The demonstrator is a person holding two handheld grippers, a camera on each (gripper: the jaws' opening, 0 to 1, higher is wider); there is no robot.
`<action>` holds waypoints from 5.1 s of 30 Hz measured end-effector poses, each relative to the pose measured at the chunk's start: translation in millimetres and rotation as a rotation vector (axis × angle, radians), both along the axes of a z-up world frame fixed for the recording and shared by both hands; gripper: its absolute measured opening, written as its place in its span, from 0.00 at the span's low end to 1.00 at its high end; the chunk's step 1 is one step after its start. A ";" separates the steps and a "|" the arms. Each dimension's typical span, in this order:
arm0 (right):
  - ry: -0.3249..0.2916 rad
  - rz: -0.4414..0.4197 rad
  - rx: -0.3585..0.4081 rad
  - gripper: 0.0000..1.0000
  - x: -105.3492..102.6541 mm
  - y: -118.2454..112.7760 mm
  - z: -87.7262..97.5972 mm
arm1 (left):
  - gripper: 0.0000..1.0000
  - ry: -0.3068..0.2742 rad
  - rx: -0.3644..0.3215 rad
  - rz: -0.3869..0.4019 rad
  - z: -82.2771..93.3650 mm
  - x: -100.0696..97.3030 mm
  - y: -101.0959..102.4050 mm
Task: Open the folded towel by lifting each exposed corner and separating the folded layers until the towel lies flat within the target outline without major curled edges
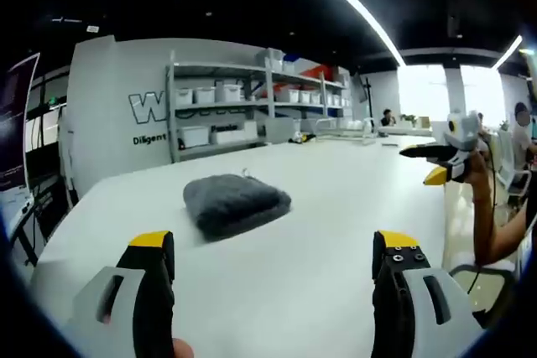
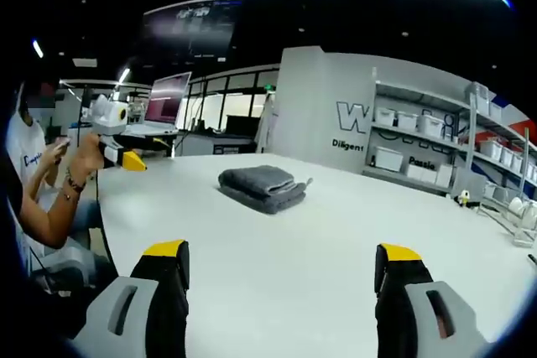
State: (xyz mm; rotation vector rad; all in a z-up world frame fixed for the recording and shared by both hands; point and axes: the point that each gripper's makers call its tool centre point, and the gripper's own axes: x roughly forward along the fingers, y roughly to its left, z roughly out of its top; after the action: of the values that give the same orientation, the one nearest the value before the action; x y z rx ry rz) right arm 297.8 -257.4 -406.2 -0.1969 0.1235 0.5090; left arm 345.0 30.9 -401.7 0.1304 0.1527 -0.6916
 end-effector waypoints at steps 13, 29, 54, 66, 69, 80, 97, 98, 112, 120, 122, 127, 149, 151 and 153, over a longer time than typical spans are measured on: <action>0.005 0.014 0.010 0.93 -0.3 -2.5 1.6 | 0.97 0.027 0.026 -0.025 -3.1 7.4 -19.1; 0.004 0.019 0.013 0.91 -0.9 -3.5 4.3 | 0.97 0.027 0.087 -0.023 3.7 25.3 -36.8; -0.008 0.005 0.000 0.90 -6.4 -9.4 6.8 | 0.97 0.052 0.162 -0.064 9.9 61.9 -68.3; -0.015 0.007 -0.006 0.90 -10.2 -10.6 8.5 | 0.97 0.056 0.171 -0.048 17.9 81.8 -77.0; -0.016 0.007 -0.008 0.90 -10.8 -12.2 9.1 | 0.97 0.047 0.206 -0.034 15.8 90.1 -81.0; -0.036 0.010 0.008 0.89 -14.9 -14.2 16.1 | 0.97 0.049 0.279 -0.038 7.0 116.0 -100.2; -0.040 0.020 0.006 0.89 -17.9 -12.8 16.9 | 0.96 0.071 0.344 -0.022 -14.3 149.1 -114.7; -0.041 0.019 0.006 0.89 -18.1 -13.2 17.2 | 0.96 0.072 0.346 -0.022 -15.5 150.0 -115.1; -0.035 0.011 0.011 0.89 -16.9 -17.2 16.8 | 0.95 0.107 0.373 0.000 -38.3 171.8 -117.0; -0.042 0.012 0.008 0.89 -18.4 -16.8 19.3 | 0.92 0.110 0.339 -0.001 -41.2 181.1 -122.3; -0.043 0.016 0.010 0.89 -19.0 -16.1 20.0 | 0.91 0.109 0.340 -0.001 -42.9 183.5 -123.5; -0.045 0.018 0.006 0.89 -19.6 -16.7 21.0 | 0.87 0.112 0.351 -0.001 -46.6 186.4 -123.8; -0.047 0.036 0.008 0.88 -22.5 -10.9 19.8 | 0.40 0.079 0.332 0.013 -52.3 195.7 -120.4; -0.046 0.036 0.008 0.88 -22.6 -10.4 19.4 | 0.35 0.070 0.306 0.003 -50.8 194.8 -122.0; -0.045 0.037 0.007 0.88 -22.6 -9.6 19.1 | 0.31 0.066 0.287 0.001 -50.9 194.6 -122.6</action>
State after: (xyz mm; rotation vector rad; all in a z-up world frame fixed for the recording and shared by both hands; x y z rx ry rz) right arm 275.3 -267.0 -387.1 -0.2042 0.0741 0.5410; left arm 539.6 -91.7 -452.6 0.3829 0.3152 -0.6706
